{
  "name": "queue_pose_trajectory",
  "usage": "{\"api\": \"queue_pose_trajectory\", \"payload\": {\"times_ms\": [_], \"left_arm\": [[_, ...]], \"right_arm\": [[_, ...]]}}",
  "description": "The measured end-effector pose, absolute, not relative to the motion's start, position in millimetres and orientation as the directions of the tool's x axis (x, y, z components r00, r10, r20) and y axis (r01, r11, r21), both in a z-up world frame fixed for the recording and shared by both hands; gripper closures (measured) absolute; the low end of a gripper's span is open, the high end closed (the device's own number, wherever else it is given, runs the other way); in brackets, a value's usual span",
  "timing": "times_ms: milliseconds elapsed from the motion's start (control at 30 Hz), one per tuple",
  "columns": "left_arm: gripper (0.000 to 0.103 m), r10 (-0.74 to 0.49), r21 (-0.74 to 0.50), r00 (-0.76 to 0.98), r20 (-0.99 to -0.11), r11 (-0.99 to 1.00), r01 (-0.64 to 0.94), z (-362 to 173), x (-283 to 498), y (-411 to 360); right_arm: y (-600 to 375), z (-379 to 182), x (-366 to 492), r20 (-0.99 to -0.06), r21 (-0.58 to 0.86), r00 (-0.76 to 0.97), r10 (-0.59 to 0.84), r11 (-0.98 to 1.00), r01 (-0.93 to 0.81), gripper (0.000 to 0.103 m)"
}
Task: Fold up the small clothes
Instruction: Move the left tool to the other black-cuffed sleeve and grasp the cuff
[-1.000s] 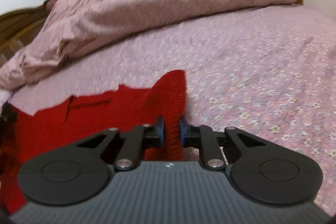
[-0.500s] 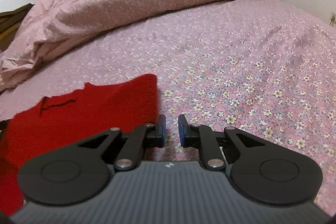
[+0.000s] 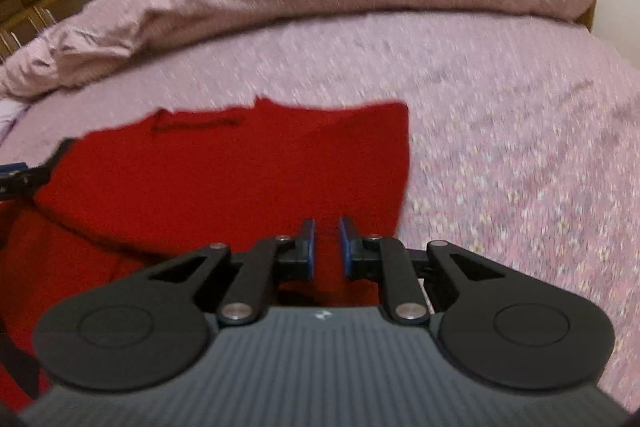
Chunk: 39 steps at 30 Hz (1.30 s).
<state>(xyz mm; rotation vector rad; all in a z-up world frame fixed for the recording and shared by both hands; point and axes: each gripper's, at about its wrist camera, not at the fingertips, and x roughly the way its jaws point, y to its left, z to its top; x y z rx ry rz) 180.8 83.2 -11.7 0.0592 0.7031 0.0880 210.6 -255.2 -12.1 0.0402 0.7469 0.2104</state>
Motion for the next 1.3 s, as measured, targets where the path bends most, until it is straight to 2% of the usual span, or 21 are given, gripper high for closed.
{"api": "queue_pose_trajectory", "payload": {"times_ms": [267, 433, 567, 667, 767, 833, 900, 1067, 1300], "left_arm": [[0.040, 0.125, 0.078, 0.741, -0.660, 0.992, -0.097, -27, 192, 86], [0.040, 0.185, 0.110, 0.729, -0.659, 0.983, -0.151, -12, 178, 94], [0.037, 0.210, 0.071, 0.721, -0.660, 0.973, -0.219, 3, 153, 116], [0.035, 0.275, 0.082, 0.706, -0.653, 0.952, -0.295, 13, 132, 135], [0.034, 0.321, 0.085, 0.694, -0.645, 0.932, -0.353, 21, 113, 154], [0.029, 0.334, 0.061, 0.688, -0.645, 0.919, -0.388, 26, 99, 166], [0.024, 0.349, 0.035, 0.677, -0.647, 0.901, -0.432, 29, 83, 177], [0.023, 0.394, -0.028, 0.640, -0.659, 0.838, -0.545, 29, 44, 198], [0.023, 0.383, -0.206, 0.591, -0.710, 0.690, -0.694, 10, -7, 227]], "right_arm": [[-266, -25, 211, -0.646, 0.159, 0.726, 0.237, 0.972, -0.175, 0.091], [-265, -23, 210, -0.648, 0.165, 0.727, 0.227, 0.974, -0.157, 0.091], [-265, -18, 206, -0.657, 0.164, 0.723, 0.214, 0.977, -0.140, 0.090], [-259, -12, 198, -0.665, 0.139, 0.719, 0.200, 0.980, -0.144, 0.089], [-251, -3, 189, -0.675, 0.100, 0.713, 0.188, 0.981, -0.164, 0.084], [-247, 5, 181, -0.680, 0.096, 0.706, 0.198, 0.979, -0.182, 0.075], [-245, 12, 173, -0.673, 0.118, 0.704, 0.227, 0.972, -0.201, 0.046], [-233, 28, 149, -0.651, 0.127, 0.711, 0.266, 0.961, -0.243, 0.044], [-224, 34, 124, -0.647, 0.150, 0.708, 0.284, 0.957, -0.246, 0.044]]}}
